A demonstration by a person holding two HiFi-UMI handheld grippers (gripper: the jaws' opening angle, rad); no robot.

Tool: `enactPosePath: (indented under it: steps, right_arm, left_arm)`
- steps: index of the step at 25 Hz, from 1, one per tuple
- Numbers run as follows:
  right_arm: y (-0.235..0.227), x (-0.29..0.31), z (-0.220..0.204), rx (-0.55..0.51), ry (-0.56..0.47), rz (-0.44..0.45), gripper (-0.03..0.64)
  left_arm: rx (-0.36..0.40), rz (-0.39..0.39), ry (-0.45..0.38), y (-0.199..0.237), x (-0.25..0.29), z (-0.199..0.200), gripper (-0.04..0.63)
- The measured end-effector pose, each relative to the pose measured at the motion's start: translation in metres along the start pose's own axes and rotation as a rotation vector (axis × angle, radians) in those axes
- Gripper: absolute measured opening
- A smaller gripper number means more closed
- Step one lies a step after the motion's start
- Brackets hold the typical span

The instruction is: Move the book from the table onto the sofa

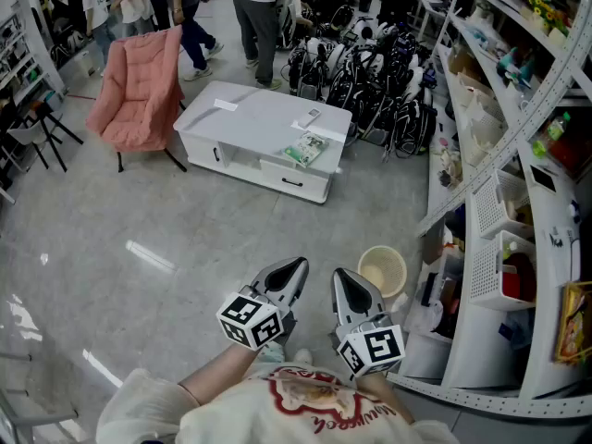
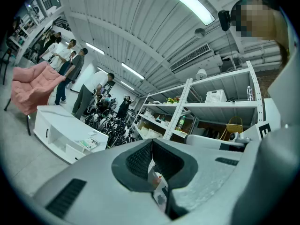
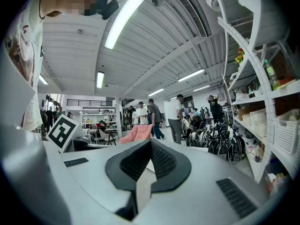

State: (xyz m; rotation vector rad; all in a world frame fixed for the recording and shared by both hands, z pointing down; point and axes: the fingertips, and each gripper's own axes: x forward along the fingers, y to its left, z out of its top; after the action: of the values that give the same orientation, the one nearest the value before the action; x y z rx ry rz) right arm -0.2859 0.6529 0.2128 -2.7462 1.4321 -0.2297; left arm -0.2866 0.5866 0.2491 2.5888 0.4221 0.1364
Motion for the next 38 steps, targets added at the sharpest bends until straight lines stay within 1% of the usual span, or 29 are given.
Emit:
enactPosePath:
  steps: [4, 14, 19, 25, 28, 34, 38]
  right_arm:
    - [0.000, 0.004, 0.002, -0.009, -0.012, 0.009, 0.000]
    - [0.005, 0.020, -0.003, -0.010, 0.004, -0.003, 0.000]
    - [0.018, 0.034, 0.004, -0.052, -0.031, 0.036, 0.000]
    - [0.022, 0.057, 0.004, -0.013, -0.048, 0.011, 0.000]
    - [0.024, 0.065, -0.002, 0.001, -0.047, -0.002, 0.000]
    - [0.007, 0.093, 0.000, 0.040, -0.043, -0.009, 0.000]
    - [-0.010, 0.122, 0.003, 0.033, -0.044, 0.007, 0.000]
  left_arm:
    - [0.001, -0.011, 0.002, 0.001, 0.004, 0.000, 0.006]
    - [0.018, -0.028, 0.003, 0.013, 0.006, 0.008, 0.006]
    - [0.020, -0.023, 0.004, 0.029, 0.005, 0.014, 0.006]
    - [0.032, -0.035, 0.002, 0.051, 0.003, 0.025, 0.006]
    - [0.045, -0.027, 0.002, 0.063, 0.001, 0.028, 0.005]
    - [0.048, -0.013, -0.004, 0.086, 0.016, 0.040, 0.005]
    - [0.043, 0.001, -0.010, 0.106, 0.038, 0.049, 0.006]
